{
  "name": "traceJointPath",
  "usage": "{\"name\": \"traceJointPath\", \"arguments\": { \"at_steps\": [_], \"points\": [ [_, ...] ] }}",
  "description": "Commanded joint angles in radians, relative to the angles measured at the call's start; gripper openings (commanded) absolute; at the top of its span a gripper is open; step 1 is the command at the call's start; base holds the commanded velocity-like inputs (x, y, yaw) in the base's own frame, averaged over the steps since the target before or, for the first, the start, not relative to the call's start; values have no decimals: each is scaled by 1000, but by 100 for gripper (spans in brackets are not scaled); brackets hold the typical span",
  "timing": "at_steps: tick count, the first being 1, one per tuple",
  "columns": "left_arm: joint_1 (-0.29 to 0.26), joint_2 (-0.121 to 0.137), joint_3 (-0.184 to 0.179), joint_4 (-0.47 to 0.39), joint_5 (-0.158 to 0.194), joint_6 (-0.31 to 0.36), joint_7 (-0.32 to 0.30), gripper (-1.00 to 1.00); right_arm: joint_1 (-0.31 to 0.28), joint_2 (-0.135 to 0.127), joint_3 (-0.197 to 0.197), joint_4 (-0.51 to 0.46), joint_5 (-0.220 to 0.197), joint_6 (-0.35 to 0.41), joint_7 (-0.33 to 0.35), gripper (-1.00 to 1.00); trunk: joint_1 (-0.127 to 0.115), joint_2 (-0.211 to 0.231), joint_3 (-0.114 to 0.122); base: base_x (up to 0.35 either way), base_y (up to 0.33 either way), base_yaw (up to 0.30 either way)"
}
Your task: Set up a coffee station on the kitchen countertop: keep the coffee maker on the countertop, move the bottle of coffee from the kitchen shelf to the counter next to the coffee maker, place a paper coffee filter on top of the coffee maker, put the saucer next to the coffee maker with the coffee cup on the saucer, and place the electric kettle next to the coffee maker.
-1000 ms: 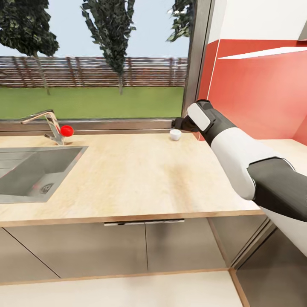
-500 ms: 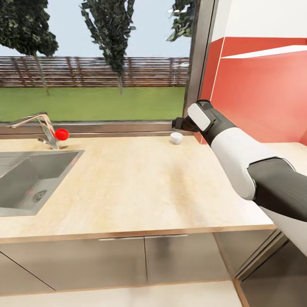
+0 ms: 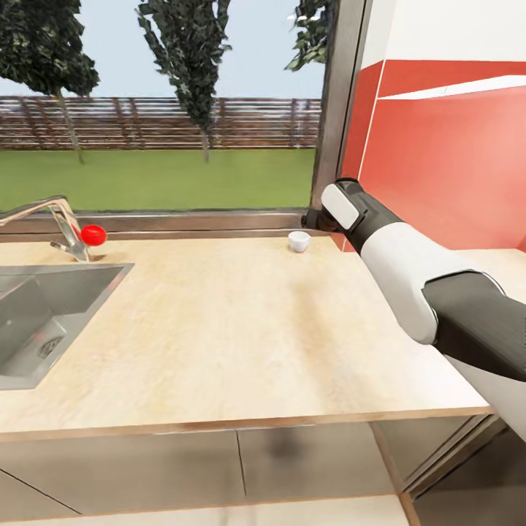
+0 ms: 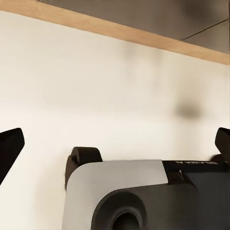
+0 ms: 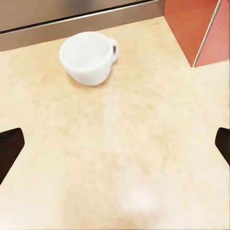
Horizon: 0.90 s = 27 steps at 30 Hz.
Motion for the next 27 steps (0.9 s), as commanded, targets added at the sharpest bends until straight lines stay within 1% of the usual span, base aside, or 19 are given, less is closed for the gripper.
{"name": "traceJointPath", "arguments": {
  "at_steps": [1, 4, 10, 27],
  "points": [
    [-1, 0, 8, 1, -5, -3, -4, 100, 0, 0, 8, 3, -11, 3, -19, 100, 0, 0, -1, 76, -58, 0],
    [-1, 0, 8, 1, -5, -3, -4, 100, 0, 0, 8, 9, -12, 3, -34, 100, 0, 0, -1, 82, -53, 0],
    [-1, 0, 8, 1, -5, -3, -4, 100, 3, 1, 8, 13, -11, 4, -38, 100, 0, 0, -2, 126, -83, 0],
    [-1, 0, 8, 1, -5, -3, -3, 100, 8, 1, 8, 13, -14, 5, -36, 100, 0, 0, -5, 11, -7, 0]
  ]
}}
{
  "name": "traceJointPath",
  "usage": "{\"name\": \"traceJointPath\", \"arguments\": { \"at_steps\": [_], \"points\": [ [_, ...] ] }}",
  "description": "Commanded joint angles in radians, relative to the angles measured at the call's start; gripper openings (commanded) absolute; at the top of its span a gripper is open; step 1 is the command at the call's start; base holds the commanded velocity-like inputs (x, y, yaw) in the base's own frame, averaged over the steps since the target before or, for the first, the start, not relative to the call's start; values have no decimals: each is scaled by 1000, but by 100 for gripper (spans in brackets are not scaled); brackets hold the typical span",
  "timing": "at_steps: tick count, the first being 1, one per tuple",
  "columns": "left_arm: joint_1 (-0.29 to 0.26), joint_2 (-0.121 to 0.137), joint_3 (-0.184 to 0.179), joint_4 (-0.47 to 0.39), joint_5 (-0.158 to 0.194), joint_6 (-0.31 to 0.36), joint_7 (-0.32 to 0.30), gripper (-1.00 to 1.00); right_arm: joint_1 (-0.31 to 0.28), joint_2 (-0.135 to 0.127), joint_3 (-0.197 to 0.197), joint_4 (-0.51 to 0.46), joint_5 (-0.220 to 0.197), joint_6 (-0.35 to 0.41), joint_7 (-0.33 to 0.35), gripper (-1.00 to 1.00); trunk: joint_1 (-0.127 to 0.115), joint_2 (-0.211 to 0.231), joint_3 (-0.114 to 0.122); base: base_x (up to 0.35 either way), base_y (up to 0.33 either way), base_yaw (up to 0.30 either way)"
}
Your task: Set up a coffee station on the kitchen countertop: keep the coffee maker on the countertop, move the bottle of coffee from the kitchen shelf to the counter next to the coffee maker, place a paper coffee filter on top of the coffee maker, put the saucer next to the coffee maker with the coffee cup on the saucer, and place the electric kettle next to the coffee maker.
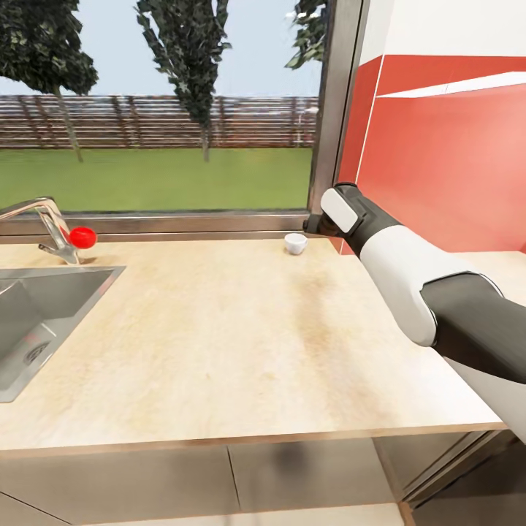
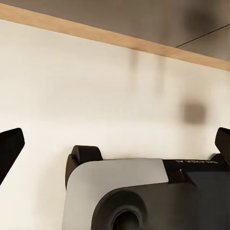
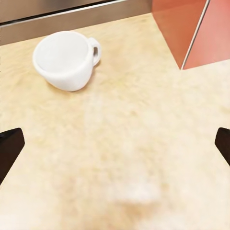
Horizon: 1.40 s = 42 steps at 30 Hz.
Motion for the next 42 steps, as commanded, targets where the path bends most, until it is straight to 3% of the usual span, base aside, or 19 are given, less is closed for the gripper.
{"name": "traceJointPath", "arguments": {
  "at_steps": [1, 42],
  "points": [
    [-1, 0, 8, 1, -5, -3, -4, 100, -1, 0, 7, -1, -11, 3, -6, 100, 0, 0, -1, 0, 0, 0],
    [-1, 0, 8, 1, -5, -3, -5, 100, -1, -1, 7, -1, -12, 4, -4, 100, 0, 0, -60, 0, 0, 0]
  ]
}}
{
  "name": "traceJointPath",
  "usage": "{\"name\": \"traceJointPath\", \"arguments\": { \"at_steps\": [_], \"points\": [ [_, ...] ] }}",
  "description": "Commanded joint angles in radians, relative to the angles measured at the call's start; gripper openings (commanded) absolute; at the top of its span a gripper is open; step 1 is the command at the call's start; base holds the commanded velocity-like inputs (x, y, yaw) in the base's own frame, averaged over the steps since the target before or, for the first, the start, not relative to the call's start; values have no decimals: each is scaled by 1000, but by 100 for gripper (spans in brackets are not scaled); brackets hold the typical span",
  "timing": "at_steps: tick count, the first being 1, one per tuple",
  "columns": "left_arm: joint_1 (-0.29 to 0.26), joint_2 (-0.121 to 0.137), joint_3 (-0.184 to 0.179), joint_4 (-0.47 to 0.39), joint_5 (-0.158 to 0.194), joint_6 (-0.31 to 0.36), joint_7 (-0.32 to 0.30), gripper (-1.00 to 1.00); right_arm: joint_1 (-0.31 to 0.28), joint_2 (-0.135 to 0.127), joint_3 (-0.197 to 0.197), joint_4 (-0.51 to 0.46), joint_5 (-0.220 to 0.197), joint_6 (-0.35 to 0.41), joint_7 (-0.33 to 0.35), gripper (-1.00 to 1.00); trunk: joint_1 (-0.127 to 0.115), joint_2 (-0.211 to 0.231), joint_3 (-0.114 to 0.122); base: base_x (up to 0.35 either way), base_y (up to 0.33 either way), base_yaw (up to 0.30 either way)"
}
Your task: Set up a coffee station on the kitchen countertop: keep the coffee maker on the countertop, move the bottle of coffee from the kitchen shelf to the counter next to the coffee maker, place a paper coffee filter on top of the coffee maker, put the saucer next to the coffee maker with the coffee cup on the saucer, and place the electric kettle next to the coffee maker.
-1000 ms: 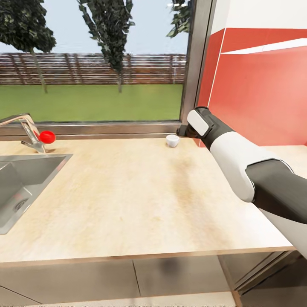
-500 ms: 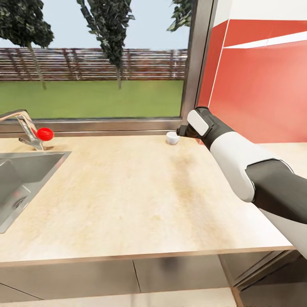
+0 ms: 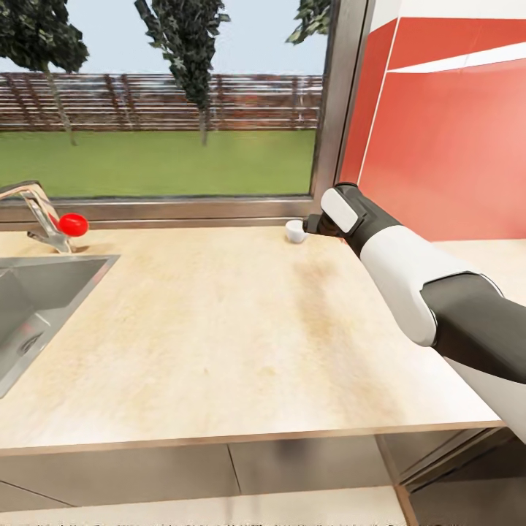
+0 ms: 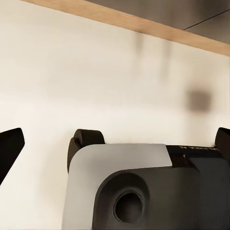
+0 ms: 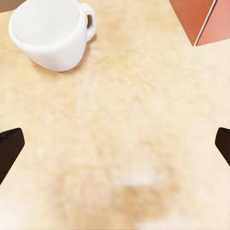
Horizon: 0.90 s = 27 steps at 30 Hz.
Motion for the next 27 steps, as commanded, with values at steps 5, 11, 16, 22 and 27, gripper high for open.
{"name": "traceJointPath", "arguments": {
  "at_steps": [5, 11, 16, 22, 27],
  "points": [
    [-1, 0, 8, 1, -5, -3, -4, 100, -1, -1, 7, -2, -11, 3, -8, 100, 0, 0, -9, 0, 0, 0],
    [-1, 0, 8, 1, -5, -3, -4, 100, -1, -1, 10, -4, -8, 9, -15, 100, 0, 0, -18, 0, 0, 0],
    [-1, 0, 8, 1, -5, -3, -3, 100, -15, -1, 10, -5, -7, 17, -22, 100, 0, 0, -26, 0, 0, 0],
    [-1, 0, 8, 1, -5, -4, -3, 100, -19, 1, 8, -10, -11, 18, -48, 100, 0, 0, -35, 0, 0, 0],
    [-1, -1, 8, 1, -5, -4, -3, 100, -19, 2, 8, -12, -12, 16, -52, 100, 0, 0, -37, 109, 0, 0]
  ]
}}
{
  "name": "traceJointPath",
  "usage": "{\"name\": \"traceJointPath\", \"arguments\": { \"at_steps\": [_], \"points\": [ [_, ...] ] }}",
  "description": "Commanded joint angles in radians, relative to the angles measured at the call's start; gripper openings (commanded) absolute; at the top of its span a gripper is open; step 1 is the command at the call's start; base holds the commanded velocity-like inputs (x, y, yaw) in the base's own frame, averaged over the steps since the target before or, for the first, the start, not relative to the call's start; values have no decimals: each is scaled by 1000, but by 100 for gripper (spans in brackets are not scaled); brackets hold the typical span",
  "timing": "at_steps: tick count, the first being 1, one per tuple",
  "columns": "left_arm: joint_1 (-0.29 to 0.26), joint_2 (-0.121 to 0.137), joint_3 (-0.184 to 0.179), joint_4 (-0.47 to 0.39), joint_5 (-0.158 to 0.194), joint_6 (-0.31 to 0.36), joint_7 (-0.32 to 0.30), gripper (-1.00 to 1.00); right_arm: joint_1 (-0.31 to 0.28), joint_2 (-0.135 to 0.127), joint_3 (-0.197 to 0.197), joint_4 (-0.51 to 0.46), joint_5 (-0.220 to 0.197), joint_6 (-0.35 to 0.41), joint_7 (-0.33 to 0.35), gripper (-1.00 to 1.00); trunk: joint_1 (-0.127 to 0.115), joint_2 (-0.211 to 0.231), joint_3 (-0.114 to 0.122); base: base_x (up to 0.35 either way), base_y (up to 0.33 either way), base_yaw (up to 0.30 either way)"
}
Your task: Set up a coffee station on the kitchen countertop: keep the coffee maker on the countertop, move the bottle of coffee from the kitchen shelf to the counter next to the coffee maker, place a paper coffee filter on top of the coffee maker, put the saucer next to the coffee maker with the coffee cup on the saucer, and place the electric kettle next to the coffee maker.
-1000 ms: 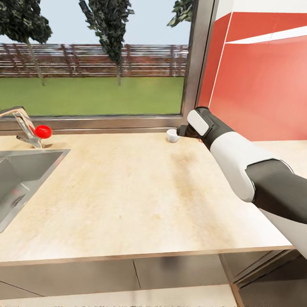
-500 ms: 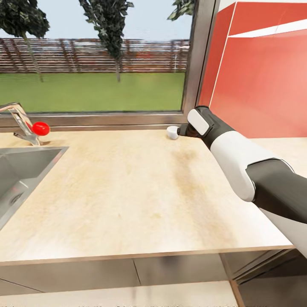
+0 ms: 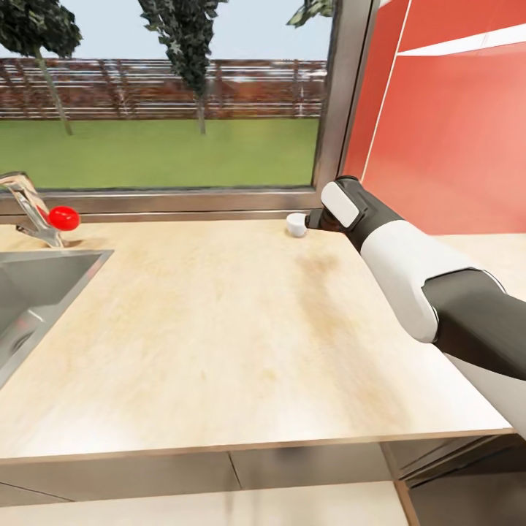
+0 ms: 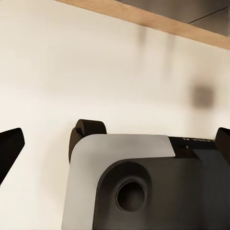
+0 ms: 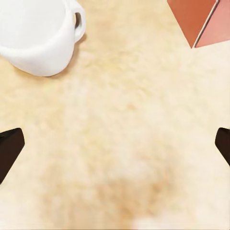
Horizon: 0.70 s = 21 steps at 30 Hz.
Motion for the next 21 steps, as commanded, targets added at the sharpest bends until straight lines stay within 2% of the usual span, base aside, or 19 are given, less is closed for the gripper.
{"name": "traceJointPath", "arguments": {
  "at_steps": [1, 8, 11, 18, 20, 21],
  "points": [
    [-1, 0, 8, 1, -5, -3, -4, 100, -1, 0, 8, -1, -11, 3, -8, 100, 0, 0, -1, 128, 0, 0],
    [-1, 2, 9, 1, -5, -2, -4, 100, 0, 0, 6, -1, -11, 1, -7, 100, 0, 0, -1, 37, 0, 0],
    [4, 21, 12, 2, -5, -2, -4, 100, 0, 0, 5, -1, -11, 0, -6, 100, 0, 0, -1, 5, 0, 0],
    [22, 33, 19, 3, -5, -2, -4, 100, 1, 0, 4, -1, -11, -1, -4, 100, 0, 0, -1, 1, 0, 0],
    [25, 36, 32, 3, -5, -2, -4, 100, 1, 0, 3, -1, -11, -1, -4, 100, 0, 0, -1, 0, 0, 0],
    [61, 57, 94, 3, -5, -2, -4, 100, 2, 0, 3, -1, -11, -2, -3, 100, 0, 0, -1, 0, 0, 0]
  ]
}}
